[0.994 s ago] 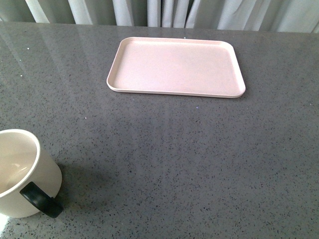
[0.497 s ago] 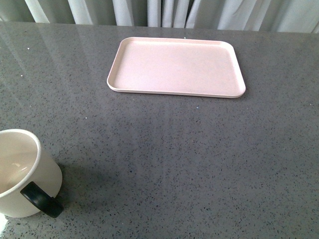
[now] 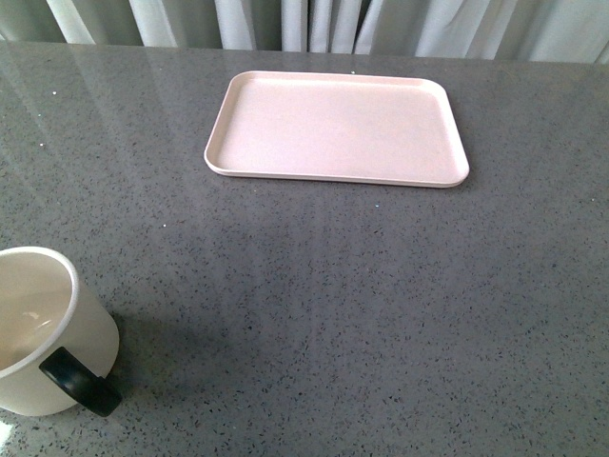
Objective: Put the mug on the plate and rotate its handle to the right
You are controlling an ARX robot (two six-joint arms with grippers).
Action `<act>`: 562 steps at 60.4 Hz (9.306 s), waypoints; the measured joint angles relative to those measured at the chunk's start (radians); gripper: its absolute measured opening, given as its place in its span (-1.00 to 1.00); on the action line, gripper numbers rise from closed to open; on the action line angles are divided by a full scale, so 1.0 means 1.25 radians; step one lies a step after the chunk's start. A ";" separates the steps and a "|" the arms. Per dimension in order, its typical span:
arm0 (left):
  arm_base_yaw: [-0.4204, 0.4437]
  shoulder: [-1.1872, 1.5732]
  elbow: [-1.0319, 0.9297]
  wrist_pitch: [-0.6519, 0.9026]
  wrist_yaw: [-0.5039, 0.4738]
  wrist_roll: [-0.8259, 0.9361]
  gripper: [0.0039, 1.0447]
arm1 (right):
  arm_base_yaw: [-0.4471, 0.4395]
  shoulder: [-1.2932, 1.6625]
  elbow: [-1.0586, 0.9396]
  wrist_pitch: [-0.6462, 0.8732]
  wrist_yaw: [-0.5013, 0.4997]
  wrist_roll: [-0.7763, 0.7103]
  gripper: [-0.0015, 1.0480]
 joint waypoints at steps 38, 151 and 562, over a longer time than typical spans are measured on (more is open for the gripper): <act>-0.028 0.071 -0.011 0.014 -0.017 0.045 0.83 | 0.000 0.000 0.000 0.000 0.000 0.000 0.82; -0.473 0.349 0.464 -0.079 -0.217 -0.436 -0.96 | 0.000 0.000 0.000 0.000 0.000 0.000 0.82; -0.149 -1.053 -0.363 0.005 -0.320 -0.417 -0.98 | 0.000 0.000 0.000 0.000 0.000 0.000 0.82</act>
